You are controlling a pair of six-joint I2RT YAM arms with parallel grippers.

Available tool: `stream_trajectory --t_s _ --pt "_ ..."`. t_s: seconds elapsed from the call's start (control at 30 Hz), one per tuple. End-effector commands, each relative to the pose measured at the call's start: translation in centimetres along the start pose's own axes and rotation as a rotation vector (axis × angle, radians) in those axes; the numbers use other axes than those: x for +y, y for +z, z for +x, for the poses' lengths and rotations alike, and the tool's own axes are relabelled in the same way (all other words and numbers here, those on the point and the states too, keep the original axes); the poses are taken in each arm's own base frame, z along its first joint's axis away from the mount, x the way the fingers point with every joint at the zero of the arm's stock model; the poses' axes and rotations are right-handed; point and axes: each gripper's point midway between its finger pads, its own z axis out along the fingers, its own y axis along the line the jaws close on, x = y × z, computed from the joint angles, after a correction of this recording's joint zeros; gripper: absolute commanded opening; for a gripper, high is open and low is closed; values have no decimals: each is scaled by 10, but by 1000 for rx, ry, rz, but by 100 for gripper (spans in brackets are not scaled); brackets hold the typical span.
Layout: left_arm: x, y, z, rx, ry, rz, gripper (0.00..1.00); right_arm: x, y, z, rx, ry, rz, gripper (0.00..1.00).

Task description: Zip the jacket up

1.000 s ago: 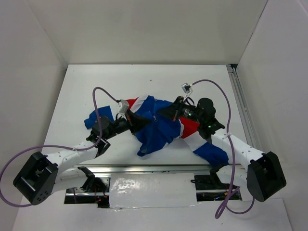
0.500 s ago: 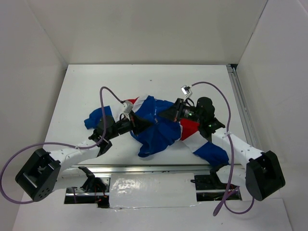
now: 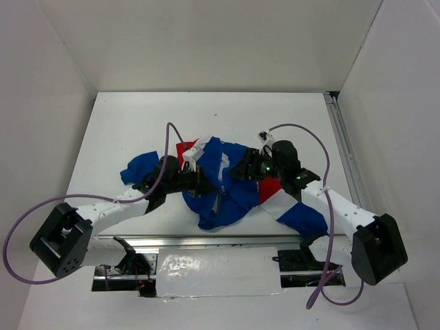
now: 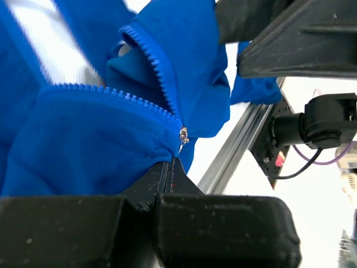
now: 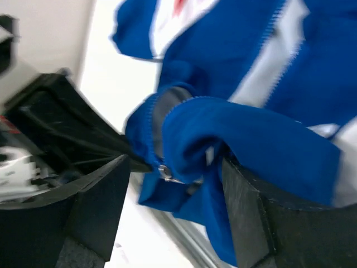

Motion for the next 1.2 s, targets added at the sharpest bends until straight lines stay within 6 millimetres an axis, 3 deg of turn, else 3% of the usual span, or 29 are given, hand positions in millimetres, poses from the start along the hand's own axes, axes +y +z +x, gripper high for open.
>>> stream_trajectory --t_s 0.0,0.1,0.13,0.2,0.3,0.43,0.47,0.6,0.7,0.87,1.17 --pt "-3 -2 -7 49 -70 -51 0 -7 -10 -10 -8 -135 127 74" --pt "0 -4 -7 80 -104 -98 0 -7 -19 -7 -25 -246 250 76" --pt "0 -4 -6 91 -110 -100 0 4 -22 3 6 -293 259 99" --pt "-2 -4 -10 91 -123 -106 0 2 -28 0 -14 -360 346 100" --pt "-3 -5 -12 101 -163 -129 0 6 -32 18 43 -433 411 100" --pt "2 -5 -10 135 -215 -182 0 13 -31 34 92 -499 484 89" --pt "1 -5 -10 133 -214 -175 0 15 -25 49 139 -519 484 87" --pt "-2 -3 -8 138 -231 -157 0 8 -14 63 161 -509 543 75" --pt "-3 -4 -8 137 -239 -153 0 18 -3 74 174 -482 488 72" --pt "-9 -6 -9 129 -251 -131 0 24 15 80 130 -446 484 64" --pt "-15 -9 -10 129 -259 -112 0 12 39 79 49 -404 603 57"
